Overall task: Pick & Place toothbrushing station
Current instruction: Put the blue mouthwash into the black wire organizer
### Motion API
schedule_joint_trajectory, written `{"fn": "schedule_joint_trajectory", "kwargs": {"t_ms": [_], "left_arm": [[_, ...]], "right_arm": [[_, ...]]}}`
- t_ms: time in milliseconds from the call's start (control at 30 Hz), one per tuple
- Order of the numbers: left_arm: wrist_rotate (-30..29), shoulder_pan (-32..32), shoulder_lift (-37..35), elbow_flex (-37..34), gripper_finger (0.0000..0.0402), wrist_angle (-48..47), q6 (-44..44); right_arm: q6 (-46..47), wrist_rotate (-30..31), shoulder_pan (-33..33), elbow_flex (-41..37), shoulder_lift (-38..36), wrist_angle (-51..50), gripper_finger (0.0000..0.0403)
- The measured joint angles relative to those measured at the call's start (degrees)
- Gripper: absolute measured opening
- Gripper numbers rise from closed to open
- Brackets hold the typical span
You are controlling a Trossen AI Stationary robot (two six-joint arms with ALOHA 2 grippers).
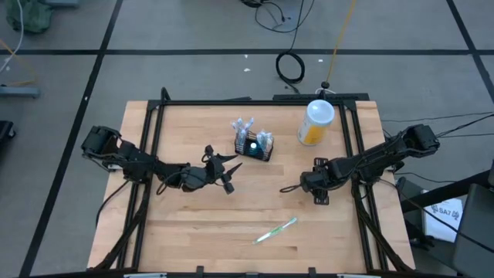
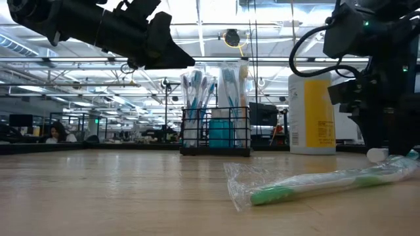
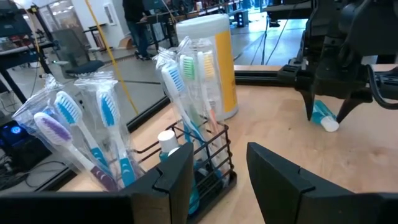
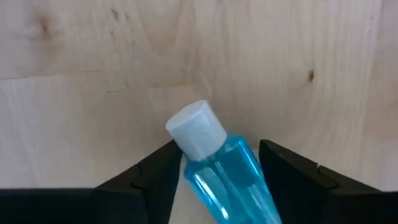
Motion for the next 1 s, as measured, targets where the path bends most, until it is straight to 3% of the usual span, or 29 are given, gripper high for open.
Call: {"fn": "schedule_joint_trajectory", "kwargs": {"t_ms": [267, 600, 800, 1000], "left_arm": [[0.1, 0.0, 0.0, 0.0, 0.0157, 0.0, -0.2], [0.3, 0.0, 0.0, 0.0, 0.0157, 0.0, -0.7], [7.6, 0.0, 0.0, 0.0, 0.0157, 0.8, -4.5], [15.8, 1.3, 0.0, 0.0, 0.0157, 6.0, -15.1]], "right_arm": [[0.4, -0.3, 0.0, 0.0, -0.3, 4.8, 0.0159], [1.0, 0.4, 0.0, 3.7, 0.1, 8.7, 0.0154], [-3.5, 2.2, 0.0, 4.9, 0.2, 20.0, 0.0152], [-14.0, 14.5, 0.0, 4.9, 0.0, 35.5, 0.0152]]}}
